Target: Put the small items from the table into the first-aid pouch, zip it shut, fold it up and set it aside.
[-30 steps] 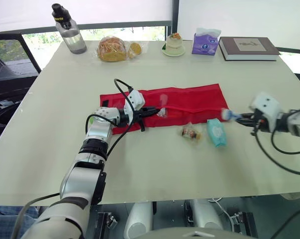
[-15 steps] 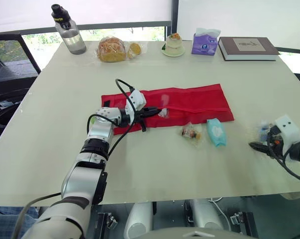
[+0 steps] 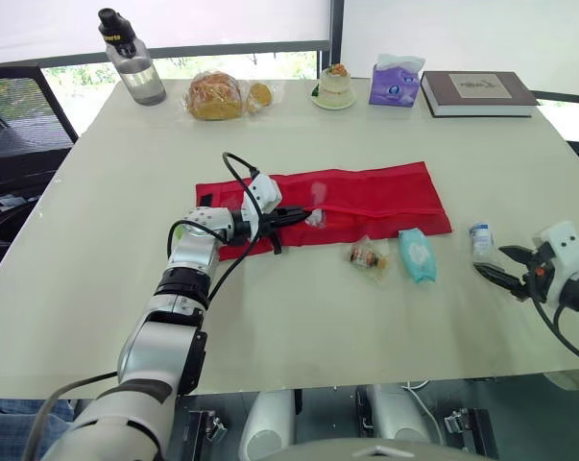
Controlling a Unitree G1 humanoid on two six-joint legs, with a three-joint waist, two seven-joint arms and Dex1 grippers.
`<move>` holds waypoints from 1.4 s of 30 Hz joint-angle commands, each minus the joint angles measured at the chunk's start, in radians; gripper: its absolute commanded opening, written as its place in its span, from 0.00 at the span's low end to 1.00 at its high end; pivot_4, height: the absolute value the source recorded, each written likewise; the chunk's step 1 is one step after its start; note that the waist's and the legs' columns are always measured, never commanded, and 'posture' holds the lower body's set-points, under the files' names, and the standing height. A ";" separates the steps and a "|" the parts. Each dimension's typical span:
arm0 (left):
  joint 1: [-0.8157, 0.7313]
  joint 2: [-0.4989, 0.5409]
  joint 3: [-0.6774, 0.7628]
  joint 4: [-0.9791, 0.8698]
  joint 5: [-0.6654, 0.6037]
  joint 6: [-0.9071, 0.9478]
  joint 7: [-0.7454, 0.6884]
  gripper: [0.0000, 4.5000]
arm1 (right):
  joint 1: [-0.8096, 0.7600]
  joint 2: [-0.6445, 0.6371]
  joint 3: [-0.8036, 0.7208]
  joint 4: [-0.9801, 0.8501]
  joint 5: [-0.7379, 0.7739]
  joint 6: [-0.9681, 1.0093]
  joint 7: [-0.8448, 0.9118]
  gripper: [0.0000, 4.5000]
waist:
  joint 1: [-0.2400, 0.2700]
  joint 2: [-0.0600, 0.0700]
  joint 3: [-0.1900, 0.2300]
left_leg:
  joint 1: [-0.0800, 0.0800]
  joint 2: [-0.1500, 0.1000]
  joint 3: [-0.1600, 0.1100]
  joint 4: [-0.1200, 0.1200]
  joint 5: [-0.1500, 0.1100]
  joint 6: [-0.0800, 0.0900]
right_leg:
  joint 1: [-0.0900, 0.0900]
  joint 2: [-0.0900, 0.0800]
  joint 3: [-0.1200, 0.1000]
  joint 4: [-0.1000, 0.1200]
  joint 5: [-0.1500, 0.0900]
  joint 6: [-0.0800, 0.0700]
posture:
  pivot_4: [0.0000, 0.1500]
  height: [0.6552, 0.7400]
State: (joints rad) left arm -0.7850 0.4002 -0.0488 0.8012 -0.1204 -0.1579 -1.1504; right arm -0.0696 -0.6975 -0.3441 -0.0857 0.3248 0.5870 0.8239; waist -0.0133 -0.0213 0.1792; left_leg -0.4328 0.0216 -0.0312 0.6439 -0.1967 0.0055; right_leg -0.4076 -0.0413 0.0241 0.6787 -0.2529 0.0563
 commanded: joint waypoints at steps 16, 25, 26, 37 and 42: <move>-0.027 0.010 0.008 -0.012 -0.004 -0.015 0.001 0.00 | -0.032 0.088 0.006 -0.033 -0.008 0.031 -0.280 0.71 | 0.000 0.000 0.000 | 0.000 0.000 0.000 0.000 0.000 0.000 | 0.000 0.000 0.000 0.000 0.000 0.000 | 1.00 0.92; -0.030 0.012 0.008 -0.011 -0.002 -0.015 0.005 0.00 | -0.030 0.072 0.022 -0.040 -0.009 -0.013 -0.262 0.00 | 0.000 0.000 0.000 | 0.000 0.000 0.000 0.000 0.000 0.000 | 0.000 0.000 0.000 0.000 0.000 0.000 | 1.00 0.92; -0.029 0.012 0.008 -0.012 -0.002 -0.015 0.006 0.00 | -0.036 0.064 0.027 -0.068 0.003 0.004 -0.251 0.00 | 0.000 0.000 0.000 | 0.000 0.000 0.000 0.000 0.000 0.000 | 0.000 0.000 0.000 0.000 0.000 0.000 | 1.00 0.92; -0.009 0.000 0.011 -0.062 -0.015 -0.002 0.020 0.00 | -0.244 0.004 0.341 -0.419 0.132 0.378 -0.204 0.00 | -0.002 0.001 0.000 | 0.000 0.000 -0.001 0.000 0.000 0.000 | 0.000 0.000 -0.001 0.000 0.000 0.000 | 1.00 0.92; 0.017 -0.017 0.009 -0.138 -0.025 0.027 0.043 0.00 | -0.383 0.114 0.537 -0.380 0.032 0.458 -0.328 0.00 | 0.001 0.000 0.000 | -0.001 0.000 -0.001 0.000 0.000 0.000 | 0.000 0.000 -0.001 0.000 0.000 0.000 | 1.00 0.92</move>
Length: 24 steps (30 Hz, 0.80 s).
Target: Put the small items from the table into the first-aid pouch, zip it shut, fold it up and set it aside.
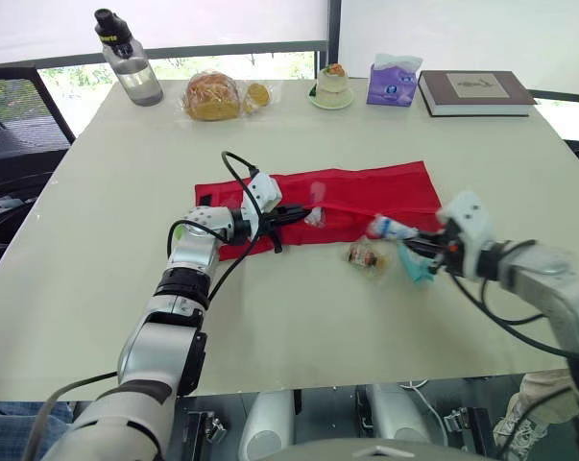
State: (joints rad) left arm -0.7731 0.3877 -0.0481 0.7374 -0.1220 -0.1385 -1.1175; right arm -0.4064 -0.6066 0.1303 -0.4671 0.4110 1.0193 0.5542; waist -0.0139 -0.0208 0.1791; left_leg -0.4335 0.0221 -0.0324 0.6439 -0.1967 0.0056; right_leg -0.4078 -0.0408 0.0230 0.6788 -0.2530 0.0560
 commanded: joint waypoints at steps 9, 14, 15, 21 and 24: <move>0.085 -0.034 -0.006 -0.233 -0.032 0.076 0.039 0.00 | -0.149 0.189 0.105 0.118 -0.158 0.119 -0.229 0.00 | 0.001 0.000 0.000 | -0.001 -0.001 0.000 0.001 0.000 0.000 | 0.000 -0.001 0.000 0.001 0.000 0.000 | 1.00 0.92; 0.109 -0.034 -0.015 -0.269 -0.028 0.091 0.036 0.00 | -0.162 0.281 0.086 0.176 -0.185 0.109 -0.293 0.00 | 0.000 0.000 0.000 | 0.000 -0.001 0.000 0.001 0.000 0.000 | 0.000 -0.001 0.000 0.001 0.000 0.000 | 1.00 0.92; 0.111 -0.035 -0.020 -0.272 -0.028 0.088 0.030 0.00 | -0.164 0.304 0.089 0.198 -0.201 0.092 -0.312 0.00 | 0.000 0.000 0.000 | 0.000 -0.001 0.000 0.001 0.000 0.000 | 0.000 -0.001 0.000 0.001 0.000 0.000 | 1.00 0.92; 0.121 -0.035 -0.049 -0.279 -0.023 0.073 0.006 0.00 | -0.189 0.419 0.094 0.286 -0.259 0.027 -0.383 0.00 | 0.000 0.000 0.000 | 0.000 -0.001 0.000 0.001 0.000 0.000 | 0.000 -0.001 0.000 0.001 0.000 0.000 | 1.00 0.92; 0.114 -0.040 -0.054 -0.268 -0.023 0.070 0.008 0.00 | -0.206 0.465 0.102 0.314 -0.279 -0.005 -0.397 0.00 | -0.001 0.000 0.000 | 0.000 -0.001 0.000 0.000 0.000 0.000 | 0.000 -0.001 0.000 0.001 0.000 0.000 | 1.00 0.92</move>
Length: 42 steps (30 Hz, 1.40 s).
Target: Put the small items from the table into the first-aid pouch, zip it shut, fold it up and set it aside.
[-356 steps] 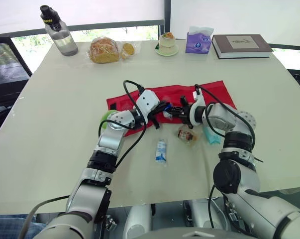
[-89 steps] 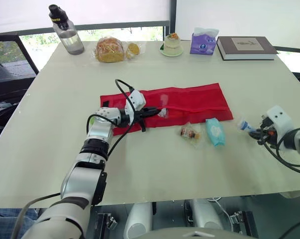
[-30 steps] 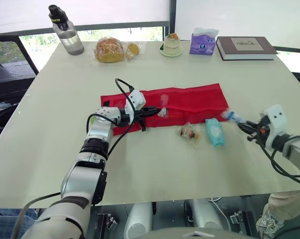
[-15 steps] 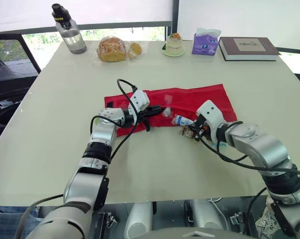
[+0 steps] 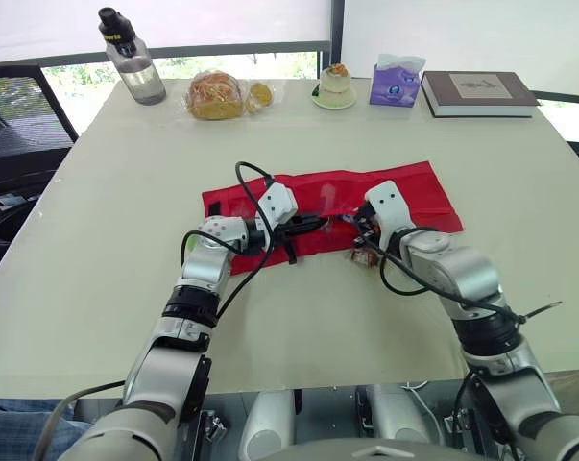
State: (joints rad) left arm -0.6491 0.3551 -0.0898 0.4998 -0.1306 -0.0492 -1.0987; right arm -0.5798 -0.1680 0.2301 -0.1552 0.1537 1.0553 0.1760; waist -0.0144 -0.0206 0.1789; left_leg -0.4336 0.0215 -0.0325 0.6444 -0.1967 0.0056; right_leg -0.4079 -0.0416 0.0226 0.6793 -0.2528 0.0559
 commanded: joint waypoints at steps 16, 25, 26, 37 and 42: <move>-0.029 -0.011 -0.023 -0.004 -0.015 -0.021 -0.036 0.00 | -0.071 0.160 -0.019 0.210 -0.121 -0.270 -0.094 0.00 | -0.003 0.000 0.000 | 0.000 0.000 0.000 -0.001 0.000 0.000 | 0.000 0.000 0.000 0.000 0.000 0.000 | 1.00 0.92; -0.055 -0.003 -0.018 0.048 -0.011 -0.041 -0.049 0.00 | -0.023 0.113 0.113 0.176 -0.141 -0.358 0.077 0.00 | -0.007 0.000 0.000 | 0.000 0.000 0.000 -0.002 0.000 0.000 | -0.001 0.000 0.000 0.000 0.000 0.000 | 1.00 0.92; -0.057 -0.002 -0.018 0.052 -0.011 -0.044 -0.050 0.00 | -0.017 0.114 0.116 0.171 -0.144 -0.355 0.080 0.00 | -0.007 0.000 0.000 | 0.000 0.000 0.000 -0.002 0.000 0.000 | -0.001 0.000 0.000 0.000 0.000 0.000 | 1.00 0.92; -0.076 0.010 -0.009 0.093 -0.009 -0.065 -0.054 0.00 | 0.000 0.164 0.021 0.175 -0.127 -0.336 0.054 0.42 | -0.007 0.000 0.000 | 0.000 0.000 0.000 -0.002 0.000 0.000 | -0.001 0.000 0.000 0.000 0.000 0.000 | 1.00 0.92; -0.087 0.022 0.002 0.115 -0.012 -0.070 -0.052 0.00 | 0.028 0.137 0.015 0.136 -0.130 -0.315 0.076 0.58 | -0.007 0.000 0.000 | 0.000 0.000 0.000 -0.002 0.000 0.000 | -0.001 0.000 0.000 0.000 0.000 0.000 | 1.00 0.92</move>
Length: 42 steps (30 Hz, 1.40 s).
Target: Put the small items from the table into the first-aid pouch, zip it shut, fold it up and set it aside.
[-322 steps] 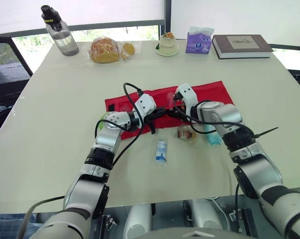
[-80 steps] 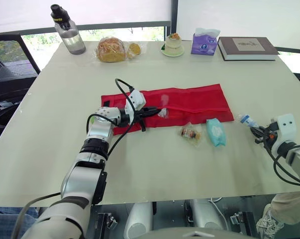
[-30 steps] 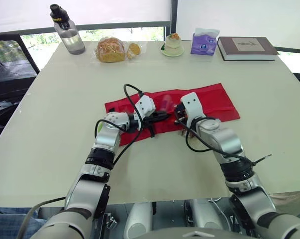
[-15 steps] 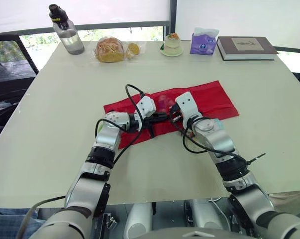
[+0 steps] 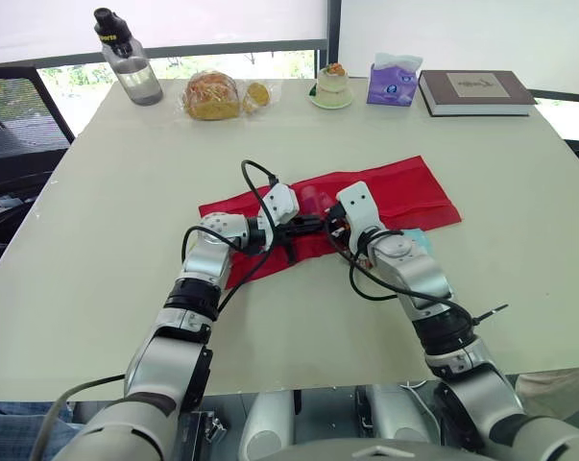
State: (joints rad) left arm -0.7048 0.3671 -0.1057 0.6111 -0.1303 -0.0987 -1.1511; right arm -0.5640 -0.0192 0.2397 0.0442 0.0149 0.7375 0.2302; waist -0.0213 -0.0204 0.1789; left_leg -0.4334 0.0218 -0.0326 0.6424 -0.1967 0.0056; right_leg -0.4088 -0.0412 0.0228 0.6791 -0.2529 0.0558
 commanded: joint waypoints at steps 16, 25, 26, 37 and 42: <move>-0.112 0.046 0.040 0.142 -0.008 -0.058 -0.027 0.00 | 0.145 -0.226 -0.010 -0.419 0.102 0.000 0.232 0.58 | 0.002 0.000 0.000 | -0.001 0.000 0.000 0.000 0.000 0.000 | 0.000 0.000 0.000 -0.001 0.000 0.000 | 1.00 0.92; -0.139 0.063 0.041 0.203 -0.005 -0.087 -0.031 0.00 | 0.419 -0.458 -0.322 -0.645 0.345 -0.074 0.454 0.76 | 0.007 0.000 0.000 | 0.000 0.000 0.000 0.000 0.000 0.000 | 0.000 0.000 0.000 -0.001 0.000 0.000 | 1.00 0.92; -0.140 0.066 0.041 0.207 -0.004 -0.089 -0.031 0.00 | 0.450 -0.485 -0.385 -0.649 0.393 -0.081 0.496 0.87 | 0.006 0.000 0.000 | 0.000 0.000 0.000 0.000 0.000 0.000 | 0.000 0.000 0.000 -0.001 0.000 0.000 | 1.00 0.92; -0.152 0.080 0.042 0.239 0.003 -0.108 -0.044 0.00 | 0.650 -0.820 -0.972 -0.525 0.756 -0.091 0.878 0.97 | 0.010 -0.001 0.001 | 0.000 0.000 0.001 0.000 0.000 0.000 | 0.001 0.000 0.000 -0.002 0.000 0.000 | 1.00 0.92; -0.164 0.084 0.040 0.273 0.009 -0.124 -0.054 0.00 | 0.719 -0.974 -1.122 -0.462 0.795 -0.060 1.007 0.97 | 0.006 -0.001 0.001 | 0.001 0.000 0.001 0.000 0.000 0.000 | 0.002 0.000 0.001 -0.002 0.000 0.001 | 1.00 0.92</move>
State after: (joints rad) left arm -0.8415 0.4438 -0.0837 0.8837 -0.1199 -0.2026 -1.1992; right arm 0.1569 -0.9631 -0.8203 -0.4127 0.7738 0.6706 1.2052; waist -0.0149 -0.0216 0.1795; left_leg -0.4319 0.0223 -0.0312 0.6427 -0.1968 0.0057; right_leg -0.4071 -0.0408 0.0240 0.6775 -0.2533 0.0566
